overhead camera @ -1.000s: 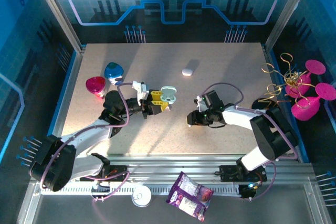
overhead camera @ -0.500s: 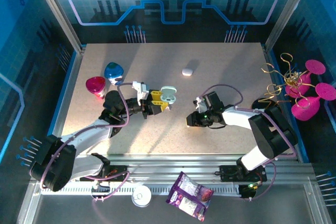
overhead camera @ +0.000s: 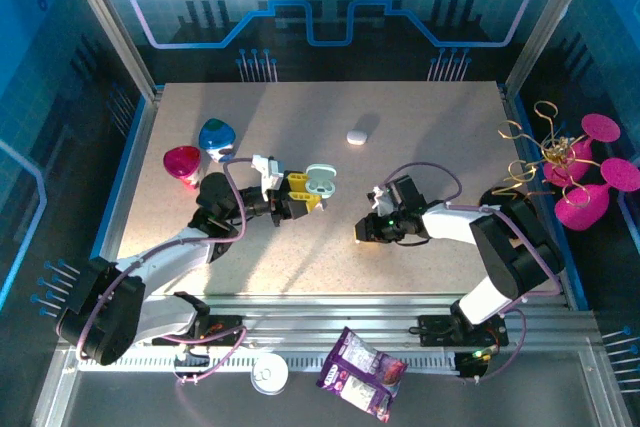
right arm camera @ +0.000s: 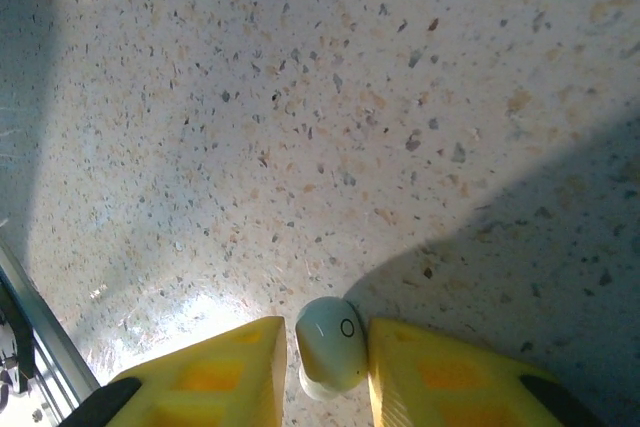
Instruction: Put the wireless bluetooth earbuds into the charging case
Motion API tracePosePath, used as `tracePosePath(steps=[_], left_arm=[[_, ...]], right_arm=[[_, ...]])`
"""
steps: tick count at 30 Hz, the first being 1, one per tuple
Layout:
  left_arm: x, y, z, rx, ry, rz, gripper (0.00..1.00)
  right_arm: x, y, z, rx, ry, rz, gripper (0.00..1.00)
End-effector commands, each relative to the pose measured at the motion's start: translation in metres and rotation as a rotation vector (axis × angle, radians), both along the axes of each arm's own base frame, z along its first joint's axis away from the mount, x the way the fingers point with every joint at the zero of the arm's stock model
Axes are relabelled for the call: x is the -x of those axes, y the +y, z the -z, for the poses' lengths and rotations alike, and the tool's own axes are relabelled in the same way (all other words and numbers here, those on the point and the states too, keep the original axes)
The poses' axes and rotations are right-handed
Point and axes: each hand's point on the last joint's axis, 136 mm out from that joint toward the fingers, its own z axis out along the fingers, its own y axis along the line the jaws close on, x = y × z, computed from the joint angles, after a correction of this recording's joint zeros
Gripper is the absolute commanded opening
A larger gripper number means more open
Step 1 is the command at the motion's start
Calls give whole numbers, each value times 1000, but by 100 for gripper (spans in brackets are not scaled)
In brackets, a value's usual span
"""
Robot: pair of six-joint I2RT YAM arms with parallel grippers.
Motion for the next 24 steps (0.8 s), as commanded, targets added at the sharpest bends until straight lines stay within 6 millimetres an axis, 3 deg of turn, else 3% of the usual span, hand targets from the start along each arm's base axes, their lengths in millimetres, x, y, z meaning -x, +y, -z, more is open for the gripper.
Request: tracePosePath(steps=[1, 10, 16, 20, 24], left_arm=[[1, 2, -7, 12, -40, 3, 35], [1, 2, -6, 11, -40, 1, 35], [-1, 3, -4, 10, -41, -7, 35], [-5, 3, 0, 4, -31, -23, 35], [-9, 1, 4, -1, -24, -29, 35]], right_arm=[[0, 4, 3, -17, 25, -6, 26], [-1, 1, 3, 0, 19, 6, 18], [-7, -6, -14, 35, -41, 35, 16], [-14, -27, -30, 157, -107, 84, 16], [-23, -64, -47, 374, -169, 176, 16]])
